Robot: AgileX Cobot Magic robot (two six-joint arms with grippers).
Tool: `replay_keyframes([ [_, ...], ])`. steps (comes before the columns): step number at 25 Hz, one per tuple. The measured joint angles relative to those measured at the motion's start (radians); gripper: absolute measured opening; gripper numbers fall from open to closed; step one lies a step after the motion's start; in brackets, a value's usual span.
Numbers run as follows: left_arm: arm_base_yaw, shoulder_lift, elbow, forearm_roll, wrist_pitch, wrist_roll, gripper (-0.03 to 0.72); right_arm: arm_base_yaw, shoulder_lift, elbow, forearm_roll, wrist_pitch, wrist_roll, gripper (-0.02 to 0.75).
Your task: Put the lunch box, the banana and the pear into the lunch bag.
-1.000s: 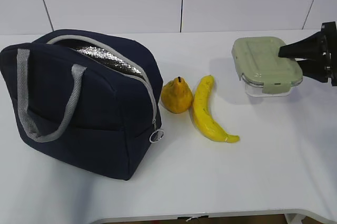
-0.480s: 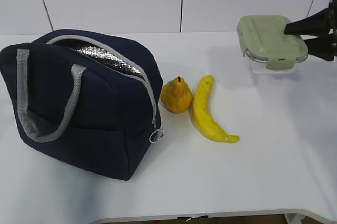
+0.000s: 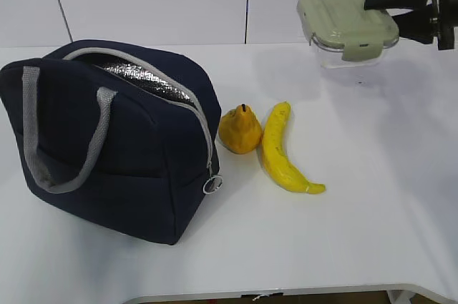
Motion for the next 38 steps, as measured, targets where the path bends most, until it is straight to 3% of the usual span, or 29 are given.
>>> replay_keyframes([
  [5, -0.027, 0.093, -0.086, -0.005, -0.008, 0.010, 0.305, 0.039, 0.000, -0.076, -0.006, 0.002, 0.049, 0.393],
  [10, -0.143, 0.210, -0.142, 0.065, -0.049, 0.019, 0.305, 0.071, 0.000, -0.145, -0.020, 0.012, 0.112, 0.393],
  [14, -0.197, 0.278, -0.150, 0.108, -0.125, 0.019, 0.305, 0.100, 0.000, -0.183, -0.049, 0.016, 0.135, 0.393],
  [30, -0.214, 0.415, -0.150, 0.158, -0.233, 0.041, 0.305, 0.242, 0.000, -0.292, -0.118, 0.042, 0.182, 0.393],
  [38, -0.273, 0.433, -0.150, 0.158, -0.278, 0.051, 0.286, 0.305, 0.000, -0.294, -0.128, 0.043, 0.187, 0.393],
])
